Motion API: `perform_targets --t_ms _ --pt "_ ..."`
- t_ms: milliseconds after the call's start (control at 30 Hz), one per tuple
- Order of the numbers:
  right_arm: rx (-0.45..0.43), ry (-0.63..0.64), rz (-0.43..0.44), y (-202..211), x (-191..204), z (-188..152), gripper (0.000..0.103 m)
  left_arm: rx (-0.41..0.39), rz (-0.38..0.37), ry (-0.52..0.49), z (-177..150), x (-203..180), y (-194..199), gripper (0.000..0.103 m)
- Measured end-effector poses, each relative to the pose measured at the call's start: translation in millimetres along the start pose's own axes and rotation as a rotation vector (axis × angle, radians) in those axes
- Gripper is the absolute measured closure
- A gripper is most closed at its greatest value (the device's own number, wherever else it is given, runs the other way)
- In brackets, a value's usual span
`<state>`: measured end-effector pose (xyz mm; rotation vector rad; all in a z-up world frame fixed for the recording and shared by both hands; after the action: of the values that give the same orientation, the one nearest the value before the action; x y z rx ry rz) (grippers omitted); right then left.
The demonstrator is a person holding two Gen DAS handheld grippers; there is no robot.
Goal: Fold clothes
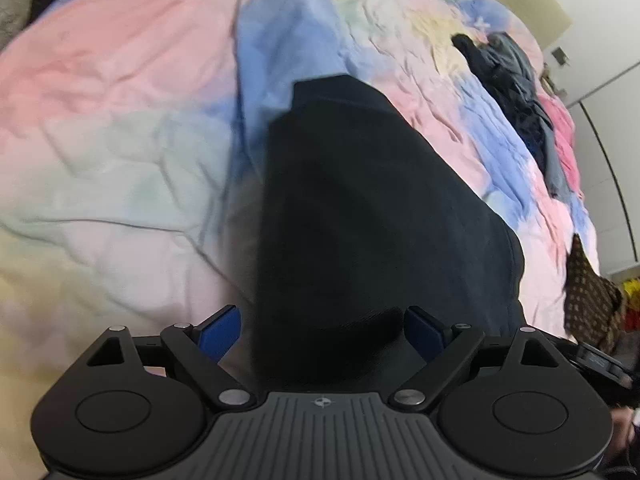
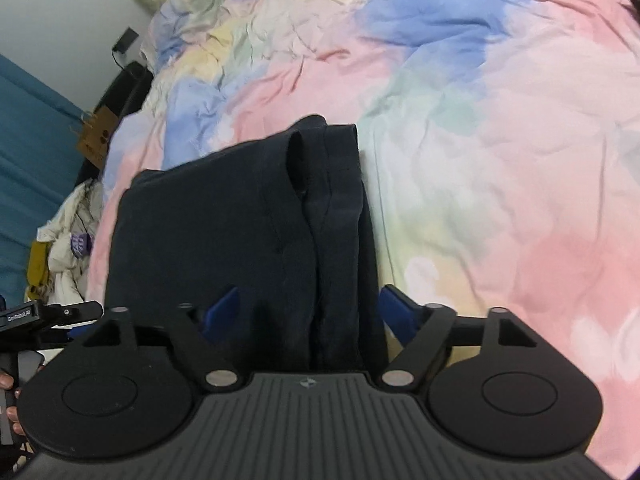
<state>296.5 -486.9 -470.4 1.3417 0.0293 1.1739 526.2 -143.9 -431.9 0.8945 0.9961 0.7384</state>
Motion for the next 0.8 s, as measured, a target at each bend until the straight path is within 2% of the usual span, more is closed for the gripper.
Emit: perform_targets --t_ms 67,267,333,433,467,500,567,600,700,800 --pt "0.037 0.002 0.016 -16 -3 4 0.018 0.02 -0.011 -0.008 0 -2 -12 0.012" --pt "0.106 -0.022 0.084 -59 -11 9 0.011 0.046 -0.058 0.019 2 2 -40 0.0" --pt "0.13 -0.054 0.127 -69 -14 9 0.01 0.06 -0.084 0.04 2 6 -50 0.0" --pt "0.15 -0.083 0.176 -78 -11 9 0.016 0.064 -0.102 0.061 3 10 -57 0.003" --pt "0.157 -0.084 0.184 -80 -10 9 0.024 0.065 -0.099 0.056 3 9 -58 0.011" --pt "0.159 -0.077 0.175 -80 -7 9 0.038 0.067 -0.089 0.032 2 6 -58 0.017" --pt "0.157 -0.051 0.134 -77 0 9 0.054 0.068 -0.064 -0.016 2 -2 -55 0.026" --pt "0.153 -0.044 0.107 -74 5 9 0.061 0.069 -0.059 -0.008 2 -3 -53 0.031" --pt "0.133 -0.016 0.045 -62 24 8 0.072 0.054 -0.042 0.007 2 -6 -44 0.044" --pt "0.094 0.013 0.027 -43 45 9 0.076 0.032 -0.03 0.013 2 -11 -28 0.053"
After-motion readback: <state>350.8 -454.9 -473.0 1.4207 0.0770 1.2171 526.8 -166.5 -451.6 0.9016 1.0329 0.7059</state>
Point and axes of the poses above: each gripper's, at about its wrist camera, not at the fingertips, and y roughly against the way its jaws point, x to its left, z to its top, the point moved 6 cm from there along -y, roughly the way its jaws point, and after that the axes turned 2 degrees about z, right-handed, at the moved point
